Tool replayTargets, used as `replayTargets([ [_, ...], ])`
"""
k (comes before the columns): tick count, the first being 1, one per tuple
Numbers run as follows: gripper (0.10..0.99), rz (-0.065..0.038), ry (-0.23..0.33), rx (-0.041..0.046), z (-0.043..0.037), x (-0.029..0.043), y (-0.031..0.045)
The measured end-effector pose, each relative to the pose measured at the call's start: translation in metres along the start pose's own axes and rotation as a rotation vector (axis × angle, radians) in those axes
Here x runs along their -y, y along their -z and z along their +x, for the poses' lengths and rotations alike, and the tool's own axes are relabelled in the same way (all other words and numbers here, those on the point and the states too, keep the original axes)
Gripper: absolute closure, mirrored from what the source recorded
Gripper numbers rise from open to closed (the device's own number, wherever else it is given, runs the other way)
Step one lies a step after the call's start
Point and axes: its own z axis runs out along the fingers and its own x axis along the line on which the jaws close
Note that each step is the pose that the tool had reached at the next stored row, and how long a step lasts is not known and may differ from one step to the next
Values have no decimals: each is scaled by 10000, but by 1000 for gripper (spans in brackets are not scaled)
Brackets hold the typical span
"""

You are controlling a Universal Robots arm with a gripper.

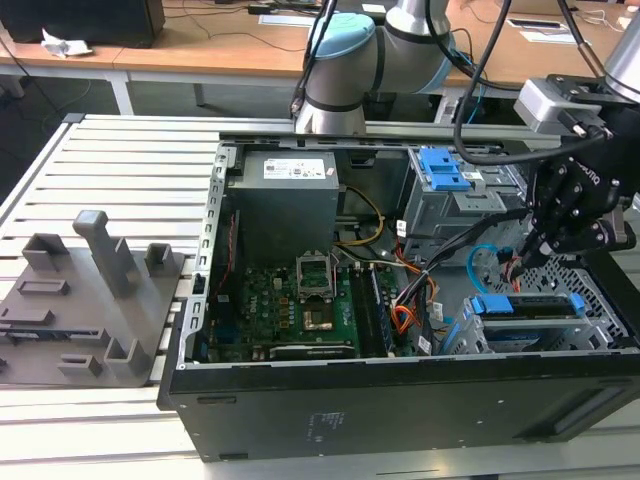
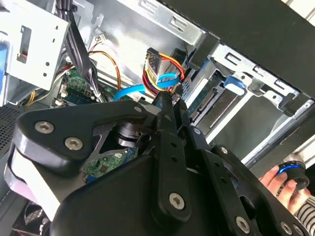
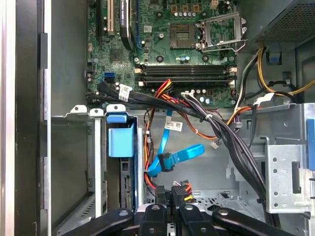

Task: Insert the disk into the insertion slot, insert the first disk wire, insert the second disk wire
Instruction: 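Insert the first disk wire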

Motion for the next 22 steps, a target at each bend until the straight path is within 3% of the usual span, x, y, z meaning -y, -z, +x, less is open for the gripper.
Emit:
replayTargets([
  [4,922,0,0,0,111,1,-2],
  [6,922,-1,0,0,215,3,-5],
  [11,922,0,0,-2,324,5,-7],
  [14,922,0,0,3,351,6,-17],
  [22,922,-1,0,42,333,34,-57],
])
